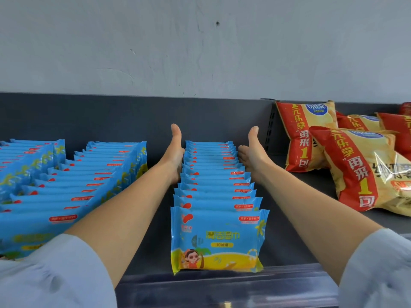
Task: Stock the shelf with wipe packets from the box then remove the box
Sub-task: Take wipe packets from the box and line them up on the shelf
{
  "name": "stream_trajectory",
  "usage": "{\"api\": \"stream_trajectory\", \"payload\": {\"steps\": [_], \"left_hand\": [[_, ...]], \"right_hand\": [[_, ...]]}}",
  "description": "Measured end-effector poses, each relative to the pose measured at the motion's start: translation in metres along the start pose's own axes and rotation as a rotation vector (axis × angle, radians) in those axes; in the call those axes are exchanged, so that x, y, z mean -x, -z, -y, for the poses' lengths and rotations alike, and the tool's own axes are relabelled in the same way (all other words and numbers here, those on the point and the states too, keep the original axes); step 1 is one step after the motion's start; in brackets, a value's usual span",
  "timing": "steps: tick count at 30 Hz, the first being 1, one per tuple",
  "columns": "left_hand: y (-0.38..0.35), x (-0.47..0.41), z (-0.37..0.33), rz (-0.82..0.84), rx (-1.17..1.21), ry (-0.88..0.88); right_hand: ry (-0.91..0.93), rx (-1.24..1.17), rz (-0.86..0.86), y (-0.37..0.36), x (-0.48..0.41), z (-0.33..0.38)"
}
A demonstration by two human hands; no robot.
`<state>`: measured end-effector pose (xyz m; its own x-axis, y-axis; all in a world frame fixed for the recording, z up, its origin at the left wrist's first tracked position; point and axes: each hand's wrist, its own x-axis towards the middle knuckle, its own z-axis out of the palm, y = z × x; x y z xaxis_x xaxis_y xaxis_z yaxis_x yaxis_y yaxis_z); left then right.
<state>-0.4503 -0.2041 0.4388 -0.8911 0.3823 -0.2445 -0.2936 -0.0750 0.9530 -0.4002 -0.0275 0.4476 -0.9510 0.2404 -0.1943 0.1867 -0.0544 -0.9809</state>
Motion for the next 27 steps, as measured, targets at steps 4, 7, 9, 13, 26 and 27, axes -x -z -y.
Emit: {"api": "stream_trajectory", "payload": {"steps": [4,7,9,13,26,27], "left_hand": [[0.004,-0.006,0.001,0.068,0.024,0.016],[0.004,-0.003,-0.002,0.085,-0.014,-0.007],[0.002,0.005,-0.008,0.018,-0.105,-0.068],[-0.007,0.041,-0.021,-0.015,-0.533,-0.230],[-0.018,0.155,0.024,0.042,-1.871,-0.362],[-0.020,0.156,0.028,0.001,-1.869,-0.398]], "right_hand": [[-0.001,0.027,0.066,-0.001,-0.002,0.001],[0.034,0.072,0.060,-0.003,0.001,0.001],[0.101,0.190,0.060,-0.001,0.005,0.003],[0.312,0.435,0.198,0.007,0.036,0.010],[0.710,1.693,0.284,0.014,0.150,-0.018],[0.729,1.681,0.271,0.013,0.149,-0.019]]}}
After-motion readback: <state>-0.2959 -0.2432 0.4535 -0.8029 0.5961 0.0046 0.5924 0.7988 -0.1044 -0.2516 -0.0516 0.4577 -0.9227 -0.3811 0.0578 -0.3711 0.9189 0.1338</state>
